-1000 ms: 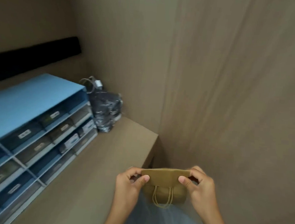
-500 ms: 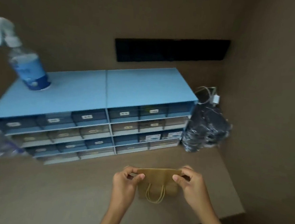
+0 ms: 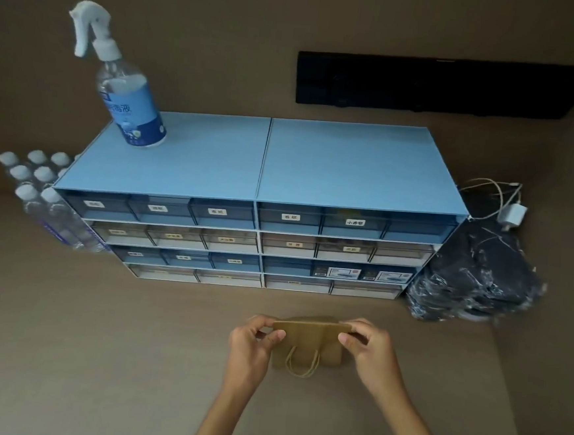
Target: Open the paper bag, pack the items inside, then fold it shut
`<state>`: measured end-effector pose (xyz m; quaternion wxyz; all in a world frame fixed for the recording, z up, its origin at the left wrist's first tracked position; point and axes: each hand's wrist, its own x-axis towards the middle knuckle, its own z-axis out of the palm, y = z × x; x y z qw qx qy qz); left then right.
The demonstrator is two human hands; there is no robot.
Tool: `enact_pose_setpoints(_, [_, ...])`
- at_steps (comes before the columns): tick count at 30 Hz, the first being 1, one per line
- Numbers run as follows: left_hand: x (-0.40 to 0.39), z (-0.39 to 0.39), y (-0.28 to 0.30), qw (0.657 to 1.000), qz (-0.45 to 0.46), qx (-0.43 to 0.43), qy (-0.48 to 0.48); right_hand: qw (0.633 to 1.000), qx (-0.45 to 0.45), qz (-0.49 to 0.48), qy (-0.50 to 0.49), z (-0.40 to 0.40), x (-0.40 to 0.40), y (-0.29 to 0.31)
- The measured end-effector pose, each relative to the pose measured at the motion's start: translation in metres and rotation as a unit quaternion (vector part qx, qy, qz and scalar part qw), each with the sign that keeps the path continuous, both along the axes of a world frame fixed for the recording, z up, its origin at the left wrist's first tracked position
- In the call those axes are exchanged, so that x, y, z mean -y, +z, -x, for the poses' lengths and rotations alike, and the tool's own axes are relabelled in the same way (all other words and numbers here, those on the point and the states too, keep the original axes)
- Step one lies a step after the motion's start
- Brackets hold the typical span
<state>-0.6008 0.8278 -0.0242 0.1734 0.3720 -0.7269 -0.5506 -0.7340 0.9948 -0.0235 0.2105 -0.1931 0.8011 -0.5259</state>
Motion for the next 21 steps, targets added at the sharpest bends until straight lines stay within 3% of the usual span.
enact_pose_setpoints(21, [0.016, -0.001, 0.006, 0.997, 0.02, -0.015, -0.075, 0.998, 0.041, 0.035, -0.01, -0.006, -0.003, 0.006])
